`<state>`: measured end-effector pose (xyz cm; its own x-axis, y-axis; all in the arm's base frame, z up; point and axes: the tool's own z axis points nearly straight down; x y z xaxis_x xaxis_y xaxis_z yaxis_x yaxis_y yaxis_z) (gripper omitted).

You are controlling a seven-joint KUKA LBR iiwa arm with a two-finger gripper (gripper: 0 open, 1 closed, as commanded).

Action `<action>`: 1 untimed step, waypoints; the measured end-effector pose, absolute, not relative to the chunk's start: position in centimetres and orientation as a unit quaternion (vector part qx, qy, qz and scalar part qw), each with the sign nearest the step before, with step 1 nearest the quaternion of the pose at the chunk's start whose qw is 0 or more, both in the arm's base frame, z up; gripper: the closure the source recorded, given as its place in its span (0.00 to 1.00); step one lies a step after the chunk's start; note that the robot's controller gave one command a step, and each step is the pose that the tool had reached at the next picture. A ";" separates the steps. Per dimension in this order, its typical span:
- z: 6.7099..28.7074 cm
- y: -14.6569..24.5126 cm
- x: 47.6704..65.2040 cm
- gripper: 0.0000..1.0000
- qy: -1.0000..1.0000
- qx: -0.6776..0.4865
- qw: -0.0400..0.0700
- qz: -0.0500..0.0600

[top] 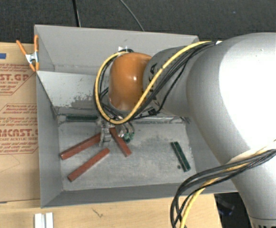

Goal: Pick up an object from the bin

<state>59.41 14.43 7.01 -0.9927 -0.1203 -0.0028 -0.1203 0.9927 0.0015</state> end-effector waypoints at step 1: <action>7.0 14.4 59.4 1.00 0.998 -0.060 0.001 0.001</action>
Offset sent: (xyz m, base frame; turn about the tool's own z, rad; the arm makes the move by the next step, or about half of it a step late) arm -0.0016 0.0220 0.0439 -0.0033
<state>59.41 14.42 7.01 -0.9927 -0.1202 -0.0028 -0.1202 0.9927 0.0016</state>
